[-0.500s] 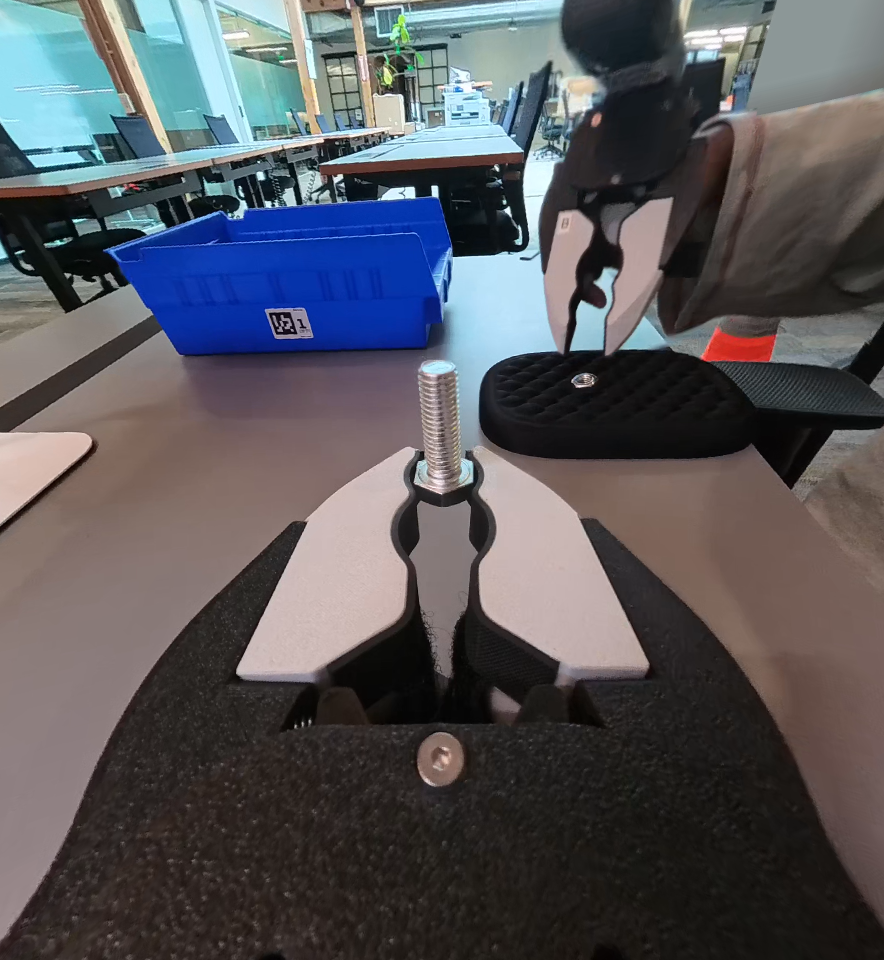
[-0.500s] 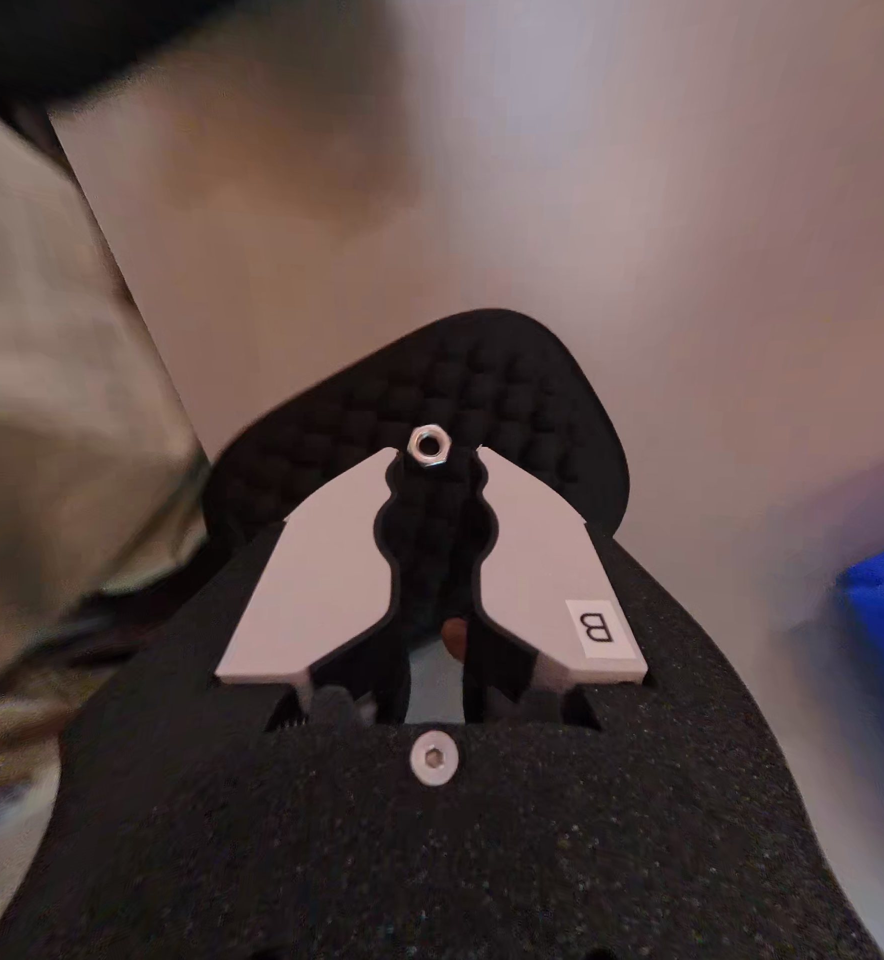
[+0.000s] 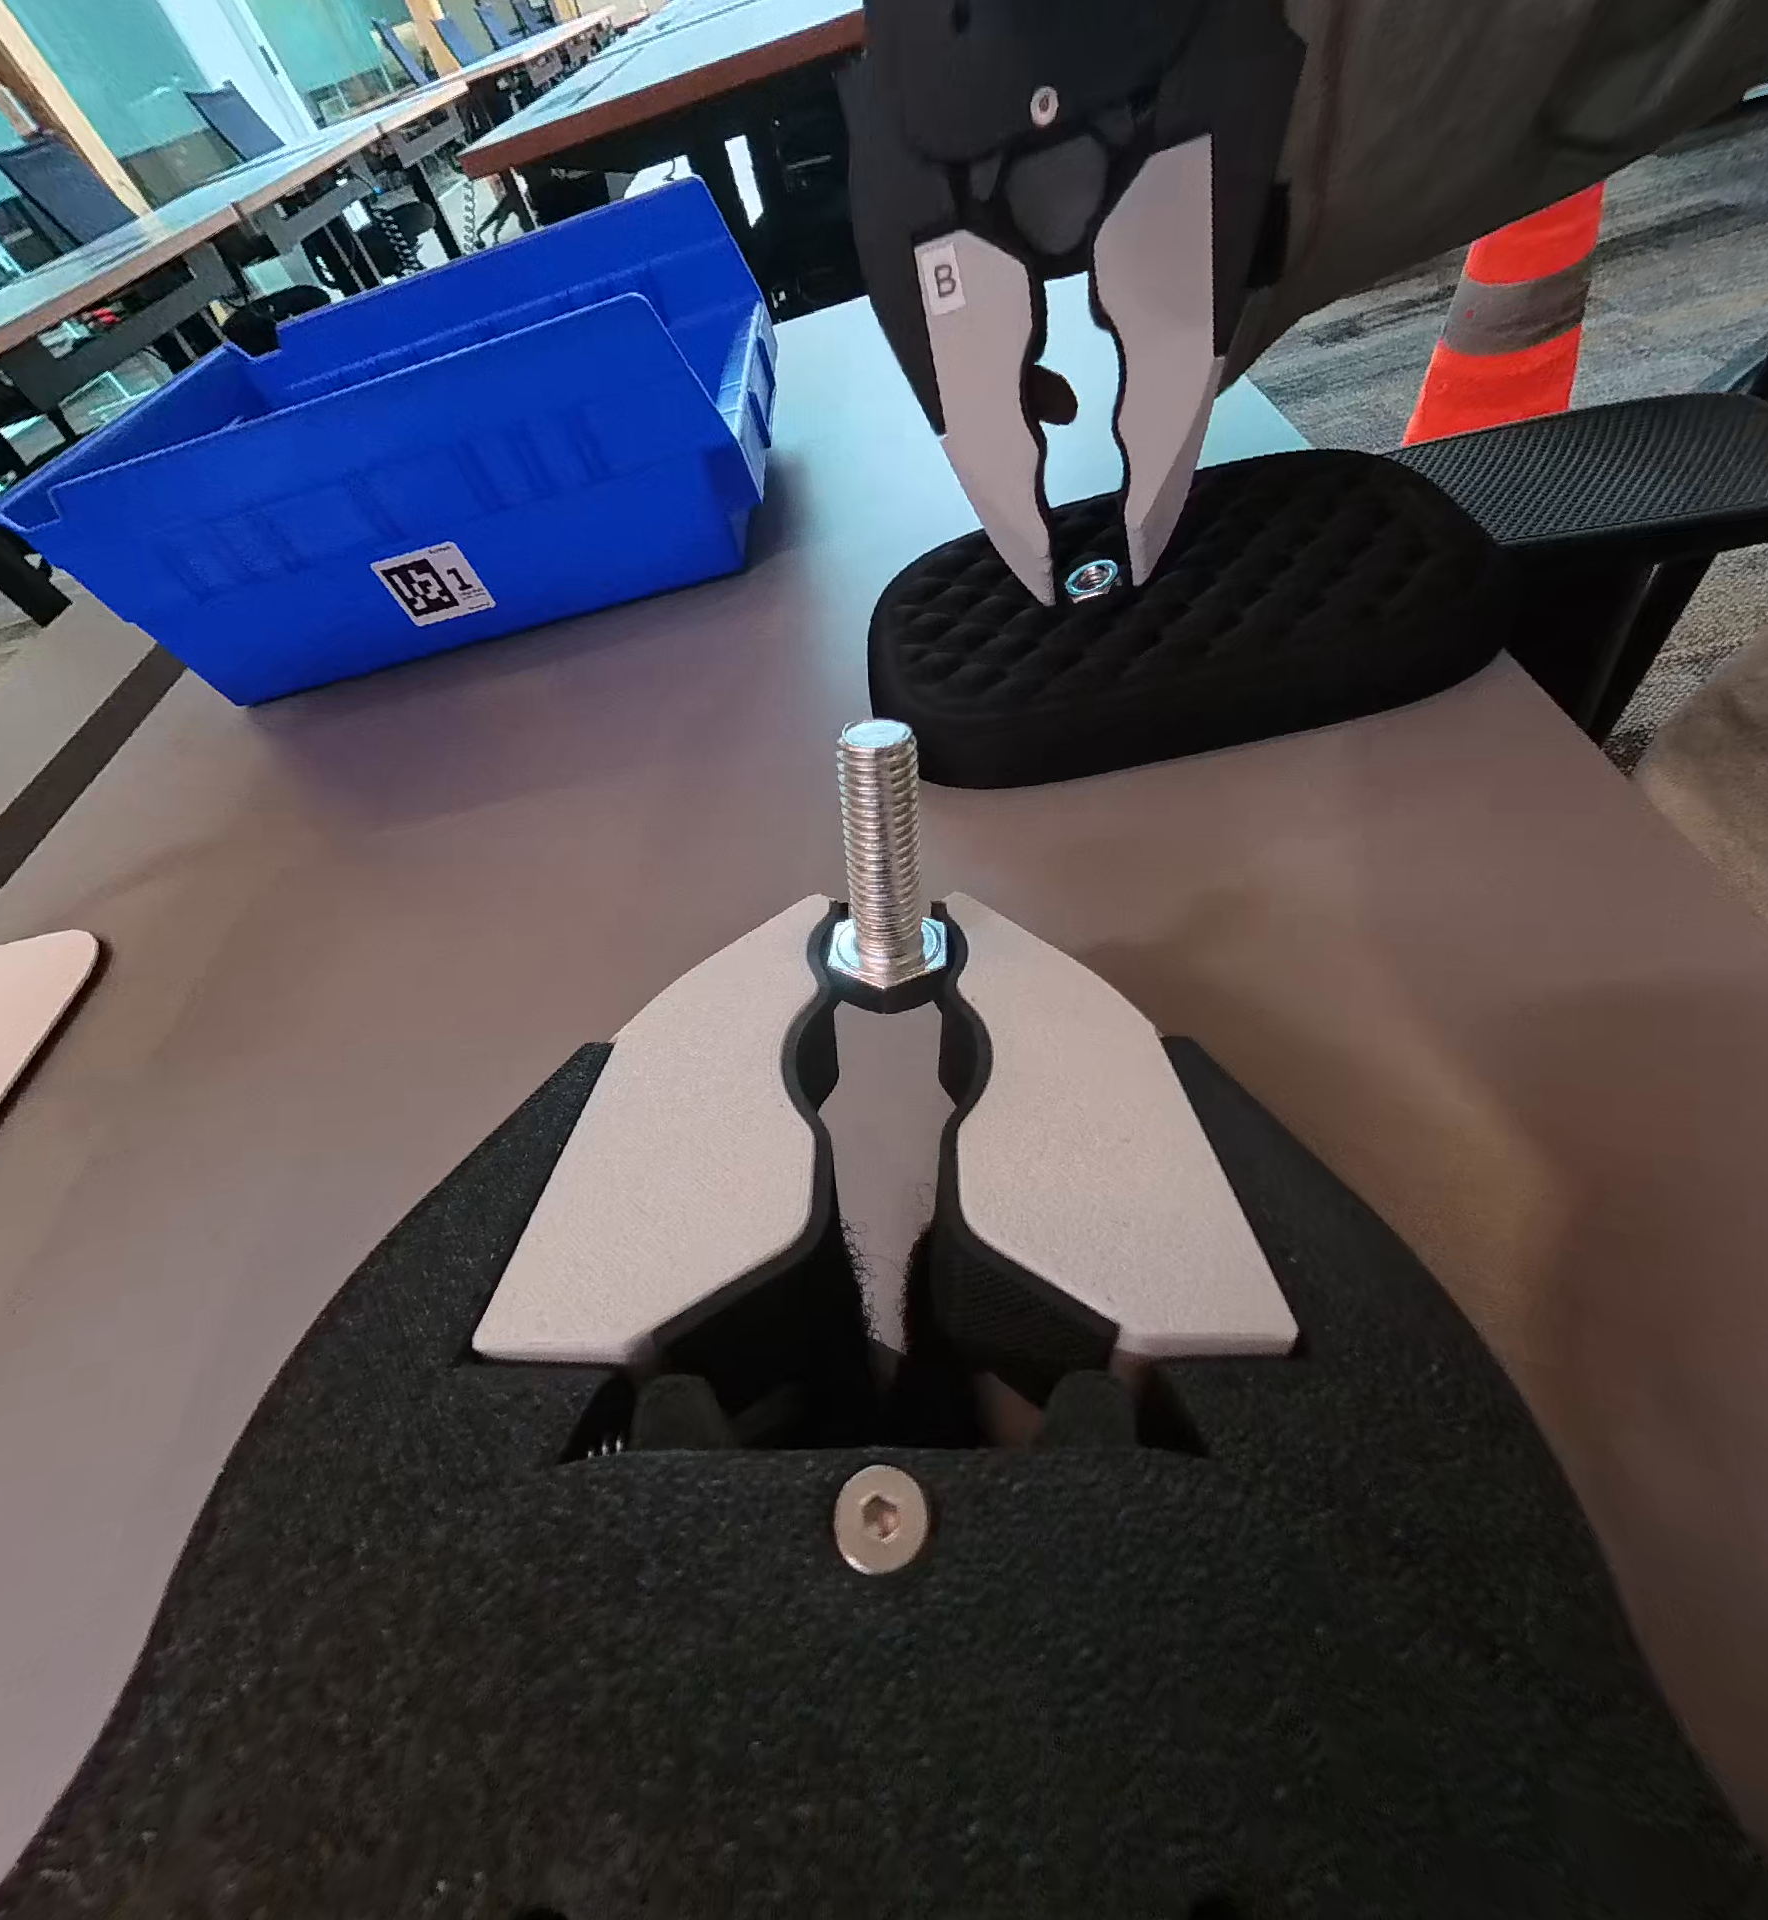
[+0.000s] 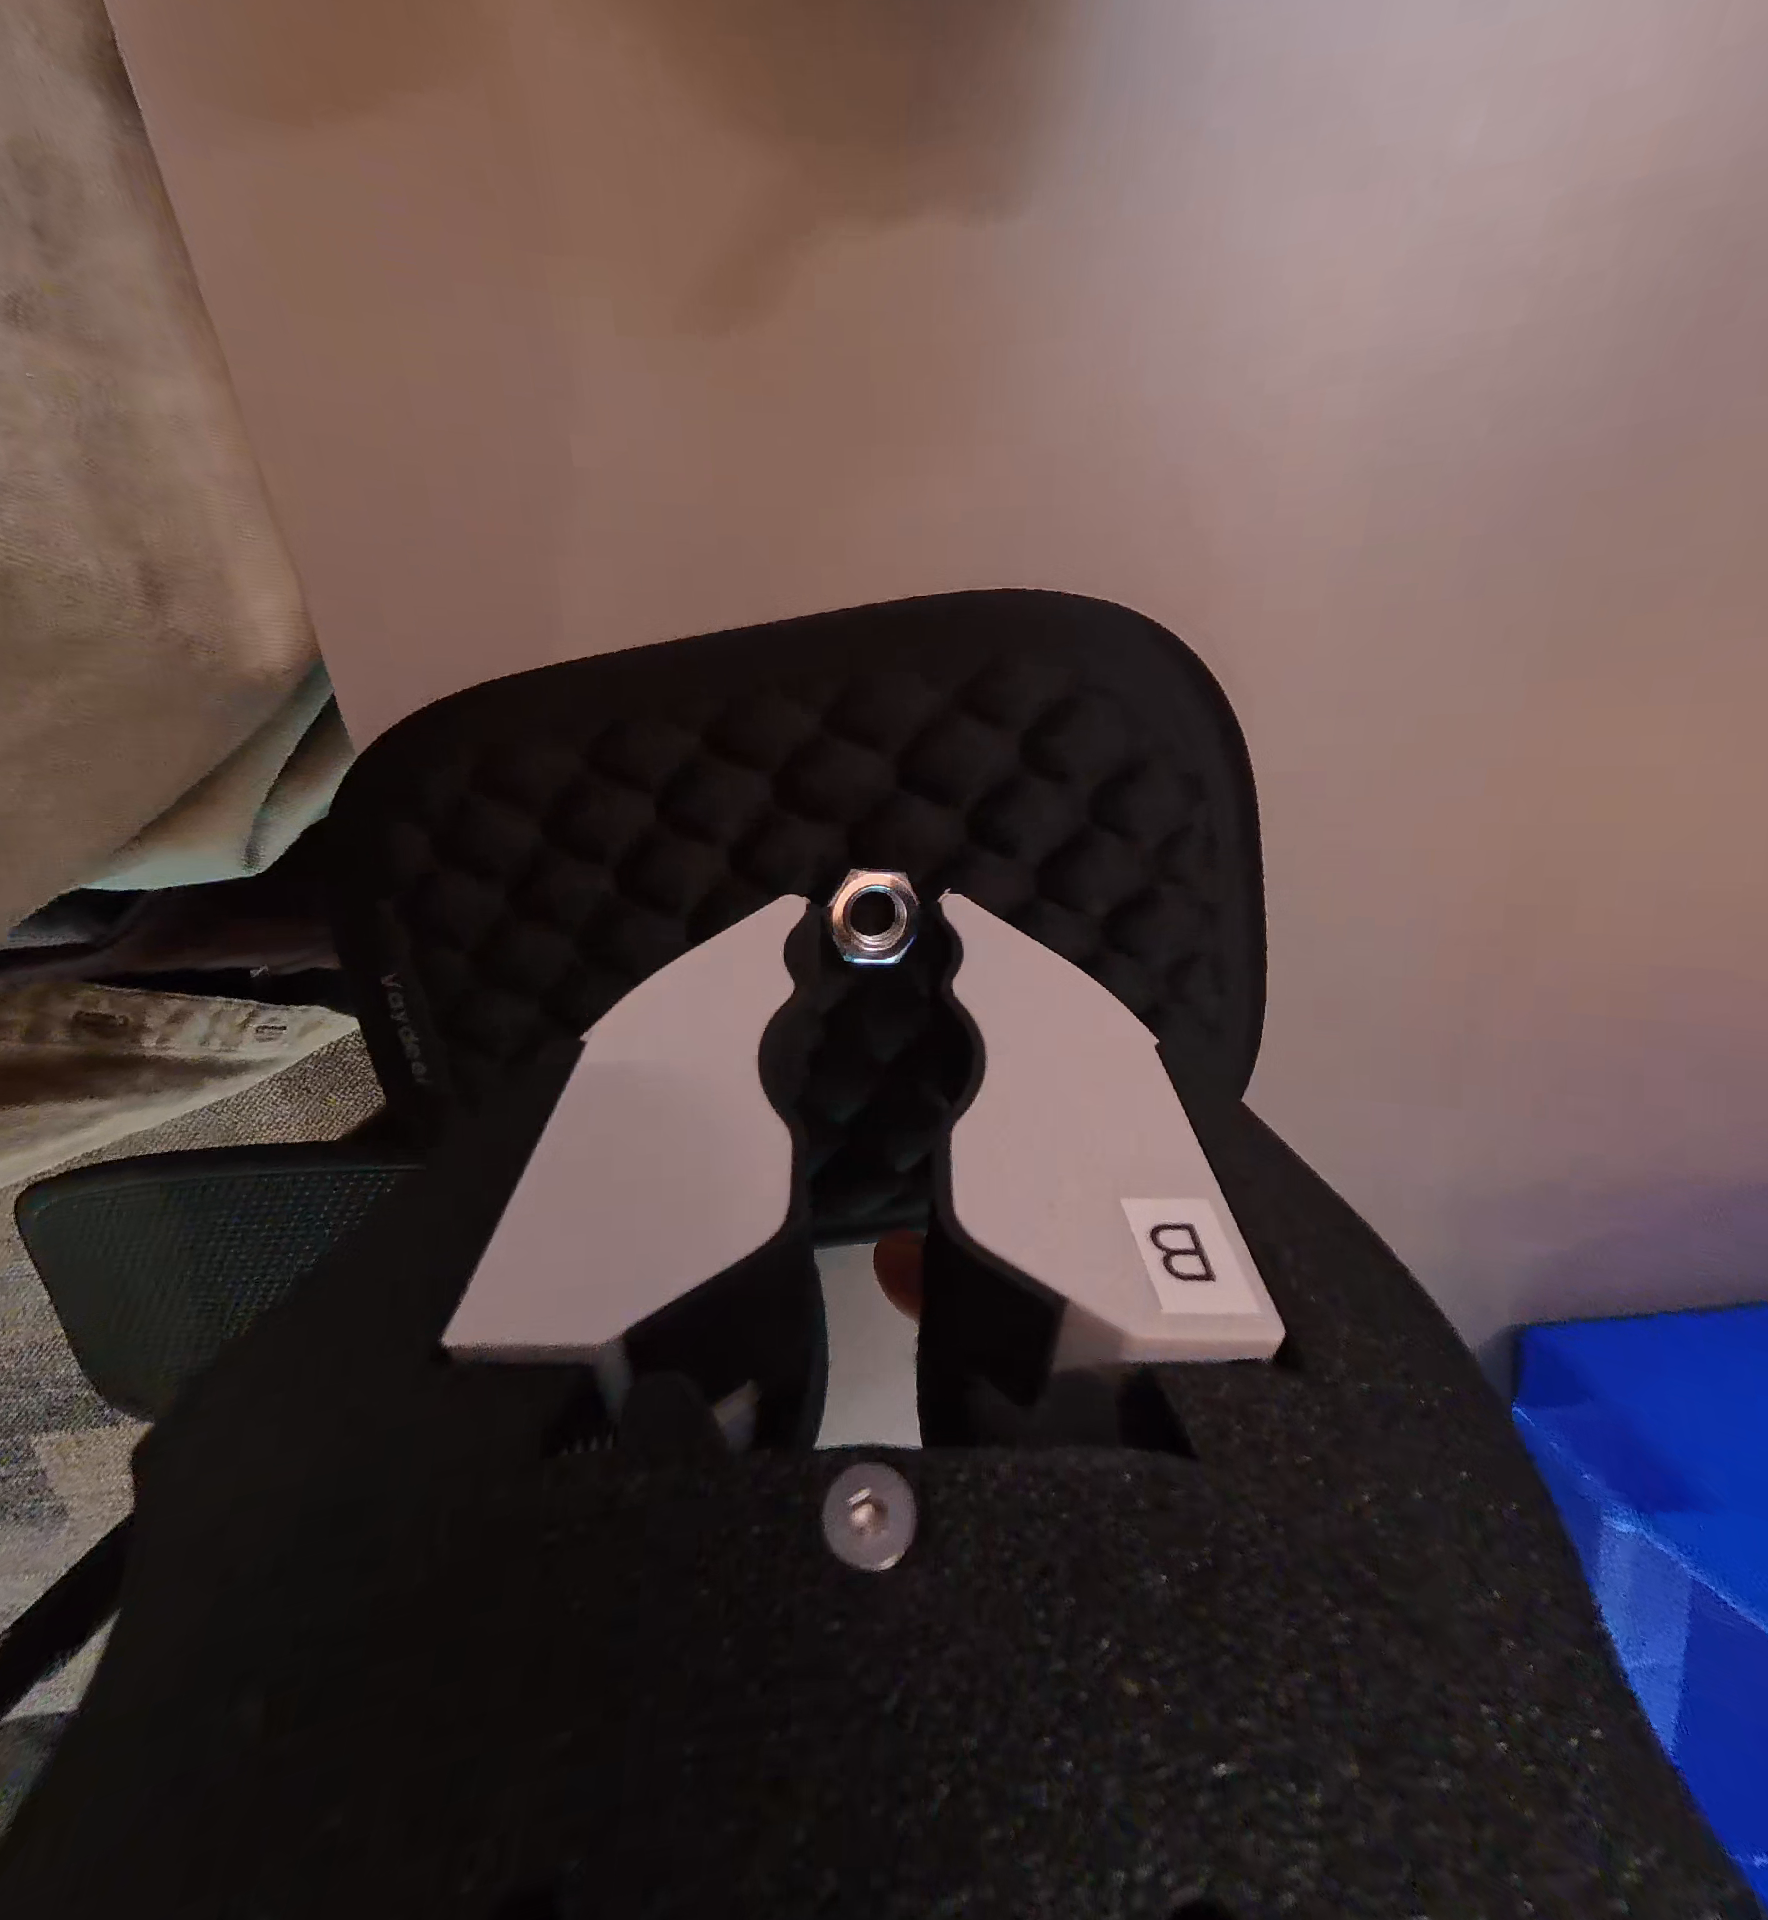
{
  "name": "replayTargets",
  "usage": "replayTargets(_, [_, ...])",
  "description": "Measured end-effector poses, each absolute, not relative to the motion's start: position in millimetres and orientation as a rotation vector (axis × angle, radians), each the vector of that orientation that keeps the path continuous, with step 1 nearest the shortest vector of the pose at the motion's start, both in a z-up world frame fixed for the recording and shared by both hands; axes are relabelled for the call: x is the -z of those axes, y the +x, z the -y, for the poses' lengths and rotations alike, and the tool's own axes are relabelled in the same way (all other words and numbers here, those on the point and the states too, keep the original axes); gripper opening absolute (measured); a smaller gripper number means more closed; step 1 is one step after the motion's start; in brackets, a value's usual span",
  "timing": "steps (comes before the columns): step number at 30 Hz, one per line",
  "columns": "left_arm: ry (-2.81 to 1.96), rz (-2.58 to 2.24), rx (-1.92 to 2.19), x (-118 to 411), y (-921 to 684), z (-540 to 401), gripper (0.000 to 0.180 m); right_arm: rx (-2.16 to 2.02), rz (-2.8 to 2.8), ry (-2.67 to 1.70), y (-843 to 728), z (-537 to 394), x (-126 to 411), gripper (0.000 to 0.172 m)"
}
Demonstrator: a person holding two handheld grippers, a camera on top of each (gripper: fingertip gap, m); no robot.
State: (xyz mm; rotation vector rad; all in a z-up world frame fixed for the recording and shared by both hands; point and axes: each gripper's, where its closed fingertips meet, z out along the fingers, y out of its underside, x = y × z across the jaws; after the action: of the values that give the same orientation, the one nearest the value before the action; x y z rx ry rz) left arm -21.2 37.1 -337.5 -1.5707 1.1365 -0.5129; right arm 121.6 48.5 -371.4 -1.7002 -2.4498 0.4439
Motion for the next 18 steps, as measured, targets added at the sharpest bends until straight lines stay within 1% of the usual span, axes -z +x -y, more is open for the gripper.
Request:
replayTargets(4, [-1.59, -1.143, 0.513, 339.8, -20.8, -37.9, 0.015, -0.419, 2.474, -1.644, 119.8, -49.3, 369.9, 0.019])
replayTargets(6, [-1.626, -1.159, 0.518, 344.4, -20.5, -38.8, 0.015, -0.447, 2.445, -1.56, 108.2, -50.2, 360.5, 0.018])
replayTargets(12, [-1.713, -1.251, 0.637, 356.7, -15.0, -32.1, 0.014, -0.554, 2.265, -1.029, 20.0, -35.2, 308.5, 0.019])
replayTargets(16, [-1.718, -1.23, 0.697, 353.6, -16.8, -30.9, 0.014, -0.598, 2.231, -0.818, -18.2, -23.8, 289.8, 0.019])
replayTargets(18, [-1.736, -1.227, 0.704, 355.0, -18.4, -30.5, 0.014, -0.592, 2.289, -0.789, -22.8, -21.5, 291.0, 0.019])
